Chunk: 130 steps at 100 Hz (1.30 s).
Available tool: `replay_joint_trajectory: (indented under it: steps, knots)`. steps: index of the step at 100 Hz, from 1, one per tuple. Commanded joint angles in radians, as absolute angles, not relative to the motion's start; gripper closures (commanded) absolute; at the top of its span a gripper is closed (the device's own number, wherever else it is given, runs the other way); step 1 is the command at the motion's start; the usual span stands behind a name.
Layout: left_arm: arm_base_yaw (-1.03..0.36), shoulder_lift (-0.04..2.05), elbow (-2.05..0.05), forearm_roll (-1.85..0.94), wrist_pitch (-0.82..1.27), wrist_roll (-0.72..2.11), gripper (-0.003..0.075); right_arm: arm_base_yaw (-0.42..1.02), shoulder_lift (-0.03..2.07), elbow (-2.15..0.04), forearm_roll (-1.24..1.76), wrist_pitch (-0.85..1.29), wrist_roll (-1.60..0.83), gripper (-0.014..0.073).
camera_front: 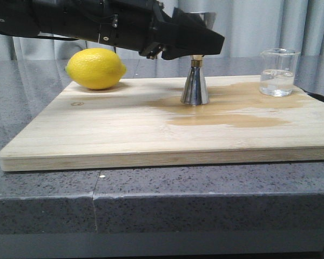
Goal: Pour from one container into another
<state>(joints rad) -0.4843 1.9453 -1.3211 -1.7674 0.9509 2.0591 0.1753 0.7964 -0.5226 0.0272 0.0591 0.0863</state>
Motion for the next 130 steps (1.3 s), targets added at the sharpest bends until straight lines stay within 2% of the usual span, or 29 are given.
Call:
replay_joint_trajectory:
  steps: [1, 14, 31, 57, 83, 97, 130]
  knots:
    - [-0.493, 1.894, -1.353, -1.843, 0.993, 2.051, 0.0419, 0.176, 0.798, -0.549, 0.018, -0.025, 0.079, -0.0008]
    - [-0.493, 1.894, -1.353, -1.843, 0.990, 2.051, 0.0477, 0.176, 0.798, -0.549, 0.018, -0.025, 0.079, -0.0008]
    - [-0.493, 1.894, -1.353, -1.843, 1.004, 2.051, 0.0500, 0.176, 0.798, -0.549, 0.018, -0.025, 0.079, -0.0008]
    - [-0.491, 1.894, -1.383, -1.843, 1.095, 2.039, 0.0500, 0.176, 0.829, -0.549, 0.000, -0.051, 0.079, -0.0008]
    - [-0.466, 1.892, -1.427, -1.832, 1.166, 1.947, 0.0500, 0.196, 0.980, -0.549, 0.000, -0.134, 0.079, -0.0008]
    - [-0.417, 1.892, -1.440, -1.832, 1.281, 1.934, 0.0500, 0.228, 1.079, -0.549, -0.009, -0.205, 0.081, -0.0008]
    - [-0.406, 1.835, -1.440, -1.641, 1.279, 1.895, 0.0500, 0.234, 1.278, -0.549, -0.009, -0.492, 0.081, -0.0008]
